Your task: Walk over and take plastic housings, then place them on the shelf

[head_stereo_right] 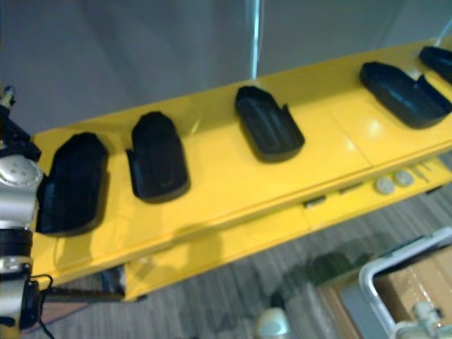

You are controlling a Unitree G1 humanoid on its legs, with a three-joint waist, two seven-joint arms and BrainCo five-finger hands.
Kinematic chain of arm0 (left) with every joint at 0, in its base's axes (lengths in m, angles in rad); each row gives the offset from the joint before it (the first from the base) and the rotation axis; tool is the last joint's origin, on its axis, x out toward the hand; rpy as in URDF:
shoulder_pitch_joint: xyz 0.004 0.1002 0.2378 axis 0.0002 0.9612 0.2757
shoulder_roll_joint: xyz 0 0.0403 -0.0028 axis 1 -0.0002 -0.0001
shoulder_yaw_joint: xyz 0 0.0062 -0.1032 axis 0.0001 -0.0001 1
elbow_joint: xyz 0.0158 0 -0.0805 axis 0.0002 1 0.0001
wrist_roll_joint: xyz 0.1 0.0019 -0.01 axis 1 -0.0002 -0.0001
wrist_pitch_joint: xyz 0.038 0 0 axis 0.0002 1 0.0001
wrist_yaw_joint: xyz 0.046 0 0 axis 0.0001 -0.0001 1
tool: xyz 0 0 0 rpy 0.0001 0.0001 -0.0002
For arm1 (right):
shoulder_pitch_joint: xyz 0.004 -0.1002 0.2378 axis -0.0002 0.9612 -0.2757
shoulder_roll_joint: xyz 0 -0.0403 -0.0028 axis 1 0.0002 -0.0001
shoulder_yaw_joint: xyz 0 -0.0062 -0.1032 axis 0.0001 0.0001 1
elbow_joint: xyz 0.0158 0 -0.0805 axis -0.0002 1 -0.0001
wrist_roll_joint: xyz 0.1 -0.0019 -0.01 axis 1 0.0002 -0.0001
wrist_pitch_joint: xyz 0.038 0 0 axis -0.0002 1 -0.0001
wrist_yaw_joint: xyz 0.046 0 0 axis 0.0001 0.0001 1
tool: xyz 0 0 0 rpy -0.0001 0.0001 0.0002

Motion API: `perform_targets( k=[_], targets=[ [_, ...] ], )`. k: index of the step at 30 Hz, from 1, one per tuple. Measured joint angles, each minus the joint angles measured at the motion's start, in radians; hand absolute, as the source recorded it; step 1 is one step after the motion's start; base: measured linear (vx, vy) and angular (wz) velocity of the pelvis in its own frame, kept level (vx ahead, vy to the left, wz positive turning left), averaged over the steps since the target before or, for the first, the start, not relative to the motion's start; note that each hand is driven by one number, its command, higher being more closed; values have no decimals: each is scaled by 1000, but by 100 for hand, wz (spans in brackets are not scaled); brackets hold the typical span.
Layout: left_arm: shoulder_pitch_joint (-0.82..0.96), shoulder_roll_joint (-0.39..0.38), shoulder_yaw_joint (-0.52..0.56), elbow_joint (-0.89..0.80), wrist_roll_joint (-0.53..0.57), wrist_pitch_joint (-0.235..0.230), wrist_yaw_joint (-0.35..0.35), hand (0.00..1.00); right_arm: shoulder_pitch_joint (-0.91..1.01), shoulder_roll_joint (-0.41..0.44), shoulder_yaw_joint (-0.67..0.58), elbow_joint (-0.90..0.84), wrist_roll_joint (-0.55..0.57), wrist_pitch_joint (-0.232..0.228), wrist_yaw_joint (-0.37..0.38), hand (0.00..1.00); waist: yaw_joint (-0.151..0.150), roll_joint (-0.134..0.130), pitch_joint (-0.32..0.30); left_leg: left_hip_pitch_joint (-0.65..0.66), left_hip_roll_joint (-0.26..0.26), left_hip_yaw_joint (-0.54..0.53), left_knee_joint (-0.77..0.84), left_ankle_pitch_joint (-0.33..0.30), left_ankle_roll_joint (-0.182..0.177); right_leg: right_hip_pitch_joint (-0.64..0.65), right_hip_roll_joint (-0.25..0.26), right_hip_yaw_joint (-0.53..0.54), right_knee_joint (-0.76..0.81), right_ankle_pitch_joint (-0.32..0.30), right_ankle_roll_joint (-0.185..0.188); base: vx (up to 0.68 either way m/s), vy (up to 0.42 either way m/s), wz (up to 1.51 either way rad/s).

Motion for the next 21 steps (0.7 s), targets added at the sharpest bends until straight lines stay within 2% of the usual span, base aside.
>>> perform_targets(
  k=[2, 3, 5, 6, 8, 9, 11, 12, 14, 16, 17, 18, 19, 21],
  targets=[
    [16, -3, 34, -90, -6, -58, -13, 0, -61, -65, 12, -93, 8, -45, 78, 0, 7, -5, -13, 26, -5, -17, -38, 15, -1, 29, -2, -27, -9, 0, 0, 49, -6, 24],
    [27, -12, 57, -121, -11, -74, -21, 0, -74, -78, 22, -123, 10, -53, 99, 0, 9, -3, -22, 26, -5, -23, -44, 17, -1, 30, -2, -31, -9, 0, 0, 43, -3, 28],
    [87, -60, 147, -264, -20, -153, -53, 0, -124, -117, 85, -221, 53, -79, 213, 0, 22, 3, -58, 28, -9, -43, -63, 29, 3, 49, -6, -74, -15, 0, 0, 50, -3, 36],
    [107, -75, 165, -305, -22, -174, -62, 0, -134, -120, 101, -240, 70, -80, 247, 0, 25, 4, -63, 30, -9, -57, -63, 29, 4, 59, -7, -83, -18, 0, 0, 69, -9, 43],
    [239, -150, 228, -484, -71, -281, -127, 0, -188, -127, 173, -289, 95, -76, 377, 0, 57, 14, -94, 45, -9, -89, -62, 30, 4, 102, -12, -131, -29, 0, 0, 80, -4, 48],
    [272, -171, 238, -521, -87, -300, -142, 0, -197, -128, 193, -294, 98, -73, 399, 0, 65, 16, -100, 44, -9, -92, -62, 30, 4, 112, -12, -138, -31, 0, 0, 42, 2, 42],
    [400, -258, 274, -649, -119, -369, -190, 0, -223, -129, 267, -320, 113, -57, 484, 0, 92, 21, -123, 43, -14, -126, -62, 30, 4, 142, -20, -182, -46, 0, 0, 27, -8, 42],
    [432, -284, 277, -685, -121, -385, -198, 0, -229, -129, 285, -324, 113, -52, 501, 0, 101, 21, -125, 43, -16, -137, -62, 30, 4, 149, -21, -192, -50, 0, 0, 37, -19, 50],
    [555, -381, 283, -793, -126, -467, -233, 0, -260, -129, 337, -329, 111, -19, 574, 0, 142, 20, -126, 35, -22, -172, -63, 33, 8, 173, -27, -236, -61, 0, 0, -2, -21, 48],
    [612, -423, 282, -832, -125, -522, -244, 0, -289, -128, 365, -329, 113, -2, 599, 0, 154, 19, -126, 21, -27, -195, -63, 34, 10, 181, -31, -263, -65, 0, 0, -27, -19, 41],
    [638, -451, 282, -857, -111, -563, -242, 0, -305, -127, 384, -328, 124, 13, 624, 0, 172, 19, -125, 17, -31, -199, -67, 38, 16, 182, -34, -277, -66, 0, 0, -40, -18, 37],
    [662, -467, 282, -882, -66, -615, -206, 0, -318, -123, 408, -329, 132, 20, 641, 0, 180, 18, -125, 12, -33, -213, -70, 39, 16, 186, -36, -291, -66, 0, 0, -32, -14, 30],
    [672, -472, 283, -893, -30, -645, -180, 0, -322, -120, 419, -329, 132, 24, 646, 0, 180, 16, -127, 6, -35, -224, -70, 41, 17, 186, -37, -299, -66, 0, 0, -32, -15, 27],
    [690, -504, 285, -943, 81, -744, -75, 0, -328, -109, 464, -324, 133, 42, 666, 0, 196, 5, -129, -4, -41, -240, -79, 51, 21, 186, -41, -322, -67, 0, 0, -36, -21, 25]
  ],
)
